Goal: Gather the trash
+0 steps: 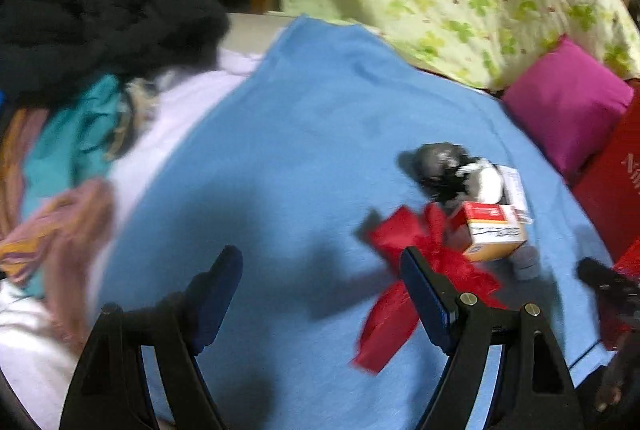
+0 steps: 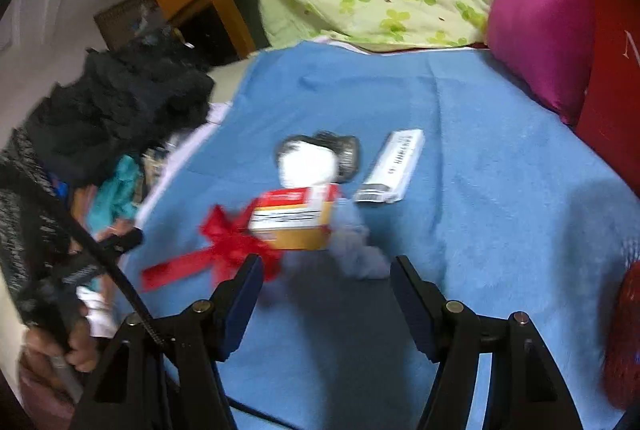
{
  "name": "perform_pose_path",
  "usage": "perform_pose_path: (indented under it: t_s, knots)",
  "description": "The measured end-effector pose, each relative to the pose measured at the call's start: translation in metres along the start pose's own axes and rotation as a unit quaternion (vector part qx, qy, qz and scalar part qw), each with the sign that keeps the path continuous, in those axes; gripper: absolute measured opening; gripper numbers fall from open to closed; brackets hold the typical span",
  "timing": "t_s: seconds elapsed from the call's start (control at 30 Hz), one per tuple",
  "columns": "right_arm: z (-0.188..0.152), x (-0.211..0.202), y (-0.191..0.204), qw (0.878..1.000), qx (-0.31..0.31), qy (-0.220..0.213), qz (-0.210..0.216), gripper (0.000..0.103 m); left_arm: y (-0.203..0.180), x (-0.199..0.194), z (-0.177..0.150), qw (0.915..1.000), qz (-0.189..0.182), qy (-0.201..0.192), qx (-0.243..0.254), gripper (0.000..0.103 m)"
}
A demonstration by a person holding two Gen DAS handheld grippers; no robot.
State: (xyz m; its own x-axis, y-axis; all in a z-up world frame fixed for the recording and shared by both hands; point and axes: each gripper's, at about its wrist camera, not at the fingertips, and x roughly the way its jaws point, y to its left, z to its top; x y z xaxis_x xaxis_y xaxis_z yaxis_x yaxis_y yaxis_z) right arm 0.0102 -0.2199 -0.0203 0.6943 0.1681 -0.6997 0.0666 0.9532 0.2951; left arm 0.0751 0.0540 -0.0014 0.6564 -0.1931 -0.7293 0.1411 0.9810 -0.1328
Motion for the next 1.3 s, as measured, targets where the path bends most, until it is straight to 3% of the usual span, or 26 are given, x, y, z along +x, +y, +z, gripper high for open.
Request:
perform_pose_path:
  t_s: [0.1,0.17,0.3,0.43,0.5,0.6,0.73,0.87,0.9,1.03,1.3]
  knots:
    - [-0.002,0.022,-0.01,1.0,-0.011,0.013,-0.006,0.066,-0.016,0.018,0.0,0.9992,-0.032,0.001,0.023,0.081]
    - [-0.001,0.037,-0.015,1.0,-0.013,0.023,0.001,0.056,-0.025,0.031,0.001,0.998,-0.052,0.019,0.031,0.081]
    - [0.006,0.059,-0.01,0.999,-0.029,0.037,0.002,0.048,-0.031,0.052,0.008,0.9957,-0.084,0.035,0.018,0.081]
    - [0.007,0.089,-0.007,0.997,-0.044,0.064,-0.028,0.038,-0.036,0.076,0.007,0.9922,-0.105,0.066,0.011,0.081]
    - [0.004,0.09,-0.009,0.997,-0.039,0.06,-0.029,0.035,-0.041,0.089,0.002,0.9898,-0.107,0.092,0.02,0.081]
    - [-0.001,0.079,-0.01,0.998,-0.028,0.052,-0.023,0.029,-0.044,0.092,-0.002,0.9886,-0.115,0.094,0.024,0.081]
    - [-0.014,0.058,-0.012,0.999,-0.015,0.041,-0.011,0.028,-0.046,0.089,-0.004,0.9827,-0.156,0.096,0.029,0.043]
    - [-0.027,0.034,-0.014,0.999,0.007,0.03,0.016,0.028,-0.052,0.072,-0.008,0.9832,-0.156,0.076,0.058,0.023]
    - [-0.03,0.029,-0.015,0.999,0.011,0.027,0.021,0.028,-0.054,0.067,-0.01,0.9834,-0.156,0.07,0.061,0.014]
    - [-0.038,0.001,-0.015,0.999,0.025,0.011,0.036,0.028,-0.05,0.051,-0.016,0.9847,-0.152,0.065,0.057,0.006]
    - [-0.041,-0.048,-0.015,0.999,0.022,-0.029,0.04,0.028,-0.042,0.002,-0.024,0.9855,-0.163,0.009,0.046,0.006]
